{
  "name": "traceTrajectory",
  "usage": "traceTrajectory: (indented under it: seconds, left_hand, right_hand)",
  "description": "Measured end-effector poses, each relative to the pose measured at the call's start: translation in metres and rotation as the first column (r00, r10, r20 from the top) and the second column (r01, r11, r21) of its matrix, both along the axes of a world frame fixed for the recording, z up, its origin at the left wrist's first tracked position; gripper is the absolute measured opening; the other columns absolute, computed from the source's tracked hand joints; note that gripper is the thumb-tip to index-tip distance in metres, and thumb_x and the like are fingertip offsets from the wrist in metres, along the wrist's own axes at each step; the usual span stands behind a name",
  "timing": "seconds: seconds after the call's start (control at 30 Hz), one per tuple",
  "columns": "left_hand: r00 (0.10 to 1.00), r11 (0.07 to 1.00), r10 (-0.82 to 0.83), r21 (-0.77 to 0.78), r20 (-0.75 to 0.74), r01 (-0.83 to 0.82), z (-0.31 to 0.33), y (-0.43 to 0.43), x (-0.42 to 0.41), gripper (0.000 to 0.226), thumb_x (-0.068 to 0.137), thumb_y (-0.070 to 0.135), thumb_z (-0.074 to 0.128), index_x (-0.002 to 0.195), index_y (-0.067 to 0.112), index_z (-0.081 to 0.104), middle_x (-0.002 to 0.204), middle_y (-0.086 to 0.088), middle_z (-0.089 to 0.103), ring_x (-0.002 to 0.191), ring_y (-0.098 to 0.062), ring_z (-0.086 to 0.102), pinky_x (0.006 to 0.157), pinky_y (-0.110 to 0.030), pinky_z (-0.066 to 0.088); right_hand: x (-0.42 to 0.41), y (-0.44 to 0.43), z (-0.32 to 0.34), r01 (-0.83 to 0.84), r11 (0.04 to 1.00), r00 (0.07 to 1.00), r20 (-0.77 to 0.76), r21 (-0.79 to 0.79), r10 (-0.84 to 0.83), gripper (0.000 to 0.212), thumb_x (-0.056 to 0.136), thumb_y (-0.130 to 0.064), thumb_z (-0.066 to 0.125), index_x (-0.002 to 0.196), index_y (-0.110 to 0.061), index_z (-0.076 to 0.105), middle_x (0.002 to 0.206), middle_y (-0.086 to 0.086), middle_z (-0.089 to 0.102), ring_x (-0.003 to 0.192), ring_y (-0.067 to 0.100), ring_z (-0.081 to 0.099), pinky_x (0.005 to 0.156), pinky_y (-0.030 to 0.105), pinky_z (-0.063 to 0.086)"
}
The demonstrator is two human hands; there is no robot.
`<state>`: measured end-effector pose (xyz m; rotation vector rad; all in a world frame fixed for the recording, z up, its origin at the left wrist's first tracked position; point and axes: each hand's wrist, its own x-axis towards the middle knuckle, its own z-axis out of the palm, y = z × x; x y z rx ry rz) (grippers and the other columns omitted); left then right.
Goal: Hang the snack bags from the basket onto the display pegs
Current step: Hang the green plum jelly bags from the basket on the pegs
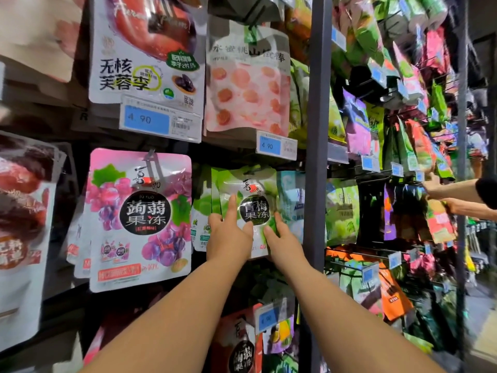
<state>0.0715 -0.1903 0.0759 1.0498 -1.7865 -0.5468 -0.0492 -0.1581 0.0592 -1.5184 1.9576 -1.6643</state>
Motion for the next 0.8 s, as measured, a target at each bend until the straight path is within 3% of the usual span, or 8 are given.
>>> traceTrajectory:
  seconds: [0.2, 0.33, 0.47, 0.6, 0.73, 0.8]
  left_hand:
    - [0.999, 0.998, -0.002, -0.061, -0.038, 0.0, -0.013, 0.01, 0.0, 0.067, 0.101, 0.044, 0.042, 0.151, 0.048, 0.0, 0.14, -0.008, 0.026, 0.095, -0.022, 0.053, 0.082, -0.034, 0.043]
    - [0.998, 0.994, 0.008, -0.106, -0.063, -0.015, -0.025, 0.021, 0.005, 0.065, 0.099, 0.048, 0.042, 0.152, 0.047, 0.004, 0.139, -0.007, 0.028, 0.095, -0.023, 0.053, 0.083, -0.035, 0.046]
    - [0.998, 0.992, 0.032, -0.117, -0.056, -0.039, -0.035, 0.037, 0.01, 0.068, 0.097, 0.049, 0.048, 0.153, 0.043, 0.01, 0.134, -0.003, 0.026, 0.101, -0.022, 0.051, 0.09, -0.04, 0.048]
    - [0.985, 0.97, 0.173, -0.169, -0.027, -0.175, -0.045, 0.056, 0.011, 0.054, 0.095, 0.044, 0.053, 0.145, 0.039, 0.032, 0.133, -0.003, 0.022, 0.121, -0.027, 0.032, 0.101, -0.043, 0.035]
    - [0.977, 0.952, 0.208, -0.221, -0.044, -0.212, -0.059, 0.076, 0.007, 0.046, 0.096, 0.035, 0.054, 0.139, 0.034, 0.041, 0.126, -0.004, 0.027, 0.116, -0.026, 0.029, 0.101, -0.041, 0.031]
    - [0.98, 0.948, 0.195, -0.246, -0.048, -0.2, -0.07, 0.087, 0.003, 0.048, 0.095, 0.035, 0.056, 0.141, 0.031, 0.04, 0.126, -0.005, 0.028, 0.116, -0.026, 0.028, 0.101, -0.041, 0.031]
  right_hand:
    - [0.0, 0.007, -0.007, -0.019, 1.0, 1.0, -0.025, -0.017, 0.019, 0.06, 0.105, -0.042, 0.039, 0.156, -0.041, 0.008, 0.15, 0.01, 0.044, 0.123, 0.028, 0.052, 0.084, 0.029, 0.04]
    - [0.003, 0.015, -0.015, -0.014, 0.999, 0.998, -0.054, -0.048, 0.011, 0.06, 0.105, -0.044, 0.036, 0.156, -0.044, 0.005, 0.141, 0.015, 0.051, 0.109, 0.027, 0.056, 0.086, 0.032, 0.043]
    - [0.005, 0.025, -0.024, -0.011, 0.998, 0.998, -0.062, -0.068, 0.007, 0.06, 0.105, -0.047, 0.034, 0.155, -0.047, 0.002, 0.149, 0.014, 0.043, 0.128, 0.03, 0.049, 0.093, 0.032, 0.038]
    - [0.009, 0.047, -0.031, -0.005, 0.999, 0.994, -0.107, -0.05, 0.0, 0.061, 0.105, -0.043, 0.036, 0.154, -0.049, 0.001, 0.119, 0.008, 0.053, 0.091, 0.021, 0.052, 0.077, 0.032, 0.038]
    - [0.005, 0.071, -0.047, -0.013, 0.998, 0.984, -0.179, -0.062, 0.002, 0.061, 0.104, -0.039, 0.04, 0.155, -0.045, 0.008, 0.084, 0.009, 0.056, 0.067, 0.019, 0.052, 0.058, 0.031, 0.038]
    - [-0.002, 0.088, -0.055, -0.026, 0.999, 0.979, -0.203, -0.048, 0.016, 0.057, 0.104, -0.038, 0.041, 0.154, -0.044, 0.015, 0.077, 0.004, 0.051, 0.063, 0.015, 0.049, 0.055, 0.026, 0.034]
